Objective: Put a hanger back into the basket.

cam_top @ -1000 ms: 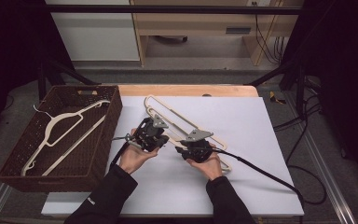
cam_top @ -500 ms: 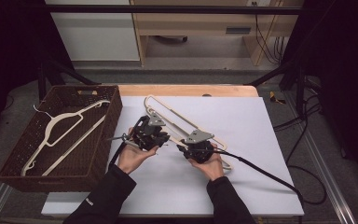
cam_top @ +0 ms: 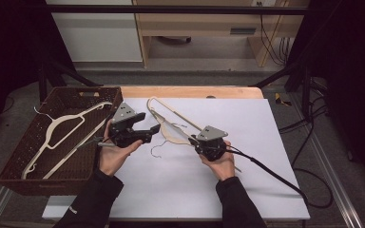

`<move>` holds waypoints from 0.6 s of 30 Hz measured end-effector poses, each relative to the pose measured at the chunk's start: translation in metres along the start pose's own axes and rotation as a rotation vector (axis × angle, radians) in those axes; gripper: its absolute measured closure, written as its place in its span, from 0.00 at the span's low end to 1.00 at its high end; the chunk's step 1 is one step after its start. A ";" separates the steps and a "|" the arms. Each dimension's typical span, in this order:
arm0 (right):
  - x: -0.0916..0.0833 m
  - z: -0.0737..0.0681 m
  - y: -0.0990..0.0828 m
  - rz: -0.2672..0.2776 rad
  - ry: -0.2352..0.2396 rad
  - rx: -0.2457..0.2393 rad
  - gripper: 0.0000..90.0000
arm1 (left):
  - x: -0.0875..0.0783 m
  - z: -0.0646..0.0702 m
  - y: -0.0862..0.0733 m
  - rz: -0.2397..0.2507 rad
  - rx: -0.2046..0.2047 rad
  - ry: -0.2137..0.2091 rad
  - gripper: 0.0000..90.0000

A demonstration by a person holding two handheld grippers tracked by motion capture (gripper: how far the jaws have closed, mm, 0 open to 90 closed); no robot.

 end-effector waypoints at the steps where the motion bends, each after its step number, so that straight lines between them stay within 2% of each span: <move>1: -0.002 0.003 0.001 0.001 -0.010 0.001 0.92 | -0.002 0.000 -0.001 -0.004 0.005 0.005 0.30; 5: -0.010 0.011 0.006 0.033 -0.026 0.015 0.94 | -0.010 0.000 -0.008 -0.008 0.008 0.001 0.26; 9: -0.018 0.014 0.011 0.063 0.020 0.028 0.94 | -0.017 0.002 -0.015 -0.001 0.009 -0.024 0.24; 12: -0.025 0.018 0.013 0.062 0.042 0.020 0.95 | -0.022 0.006 -0.018 -0.010 0.036 -0.022 0.21; 14: -0.029 0.020 0.014 0.054 0.074 0.021 0.95 | -0.025 0.010 -0.021 -0.009 0.051 -0.031 0.17; 18: -0.039 0.021 0.014 0.055 0.172 0.040 0.95 | -0.028 0.017 -0.025 -0.024 0.074 -0.047 0.11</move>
Point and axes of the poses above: each handheld gripper's, and its own axes: x roughly forward along the jaws, y roughly out of its top, z roughly to its right, the point moved 1 cm from there along x, roughly forward along the jaws, and after that the axes turned 12 degrees about -y, right-handed, at the moved point
